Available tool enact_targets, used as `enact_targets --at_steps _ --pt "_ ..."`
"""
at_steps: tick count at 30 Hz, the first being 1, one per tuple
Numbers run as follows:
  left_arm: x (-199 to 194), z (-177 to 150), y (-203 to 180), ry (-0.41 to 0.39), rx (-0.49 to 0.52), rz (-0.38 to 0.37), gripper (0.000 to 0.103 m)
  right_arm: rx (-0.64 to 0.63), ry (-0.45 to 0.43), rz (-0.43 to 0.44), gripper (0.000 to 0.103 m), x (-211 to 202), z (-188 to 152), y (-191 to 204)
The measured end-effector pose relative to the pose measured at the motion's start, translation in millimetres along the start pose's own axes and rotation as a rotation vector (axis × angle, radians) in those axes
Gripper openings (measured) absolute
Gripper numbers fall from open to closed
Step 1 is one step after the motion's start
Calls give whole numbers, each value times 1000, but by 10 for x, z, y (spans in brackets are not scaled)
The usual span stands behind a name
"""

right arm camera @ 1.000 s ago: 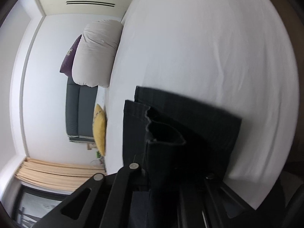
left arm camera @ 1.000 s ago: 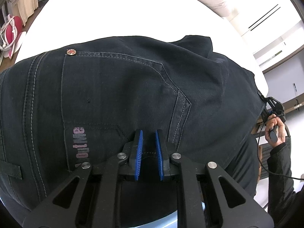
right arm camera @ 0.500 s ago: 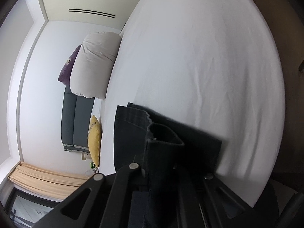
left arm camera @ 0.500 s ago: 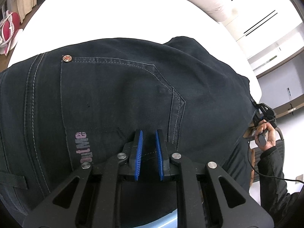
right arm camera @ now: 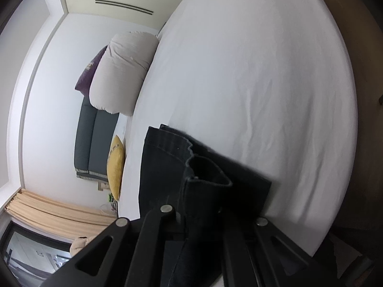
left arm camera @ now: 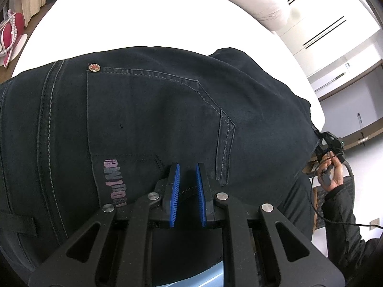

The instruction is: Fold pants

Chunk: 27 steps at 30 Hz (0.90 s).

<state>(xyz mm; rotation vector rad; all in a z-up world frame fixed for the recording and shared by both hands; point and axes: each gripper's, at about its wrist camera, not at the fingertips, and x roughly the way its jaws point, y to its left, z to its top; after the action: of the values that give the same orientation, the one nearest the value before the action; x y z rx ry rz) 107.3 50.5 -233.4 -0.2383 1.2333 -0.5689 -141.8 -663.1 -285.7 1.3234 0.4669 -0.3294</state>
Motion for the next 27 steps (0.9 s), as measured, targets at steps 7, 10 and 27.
enact_targets --at_steps 7,10,27 --pt "-21 -22 -17 -6 16 23 13 -355 -193 -303 81 -509 -149 1033" --pt "-14 -39 -91 -4 30 43 13 -523 -175 -297 79 -579 -452 1535" --pt "-195 -375 3 7 64 9 13 -371 547 -194 0 359 -1777 942"
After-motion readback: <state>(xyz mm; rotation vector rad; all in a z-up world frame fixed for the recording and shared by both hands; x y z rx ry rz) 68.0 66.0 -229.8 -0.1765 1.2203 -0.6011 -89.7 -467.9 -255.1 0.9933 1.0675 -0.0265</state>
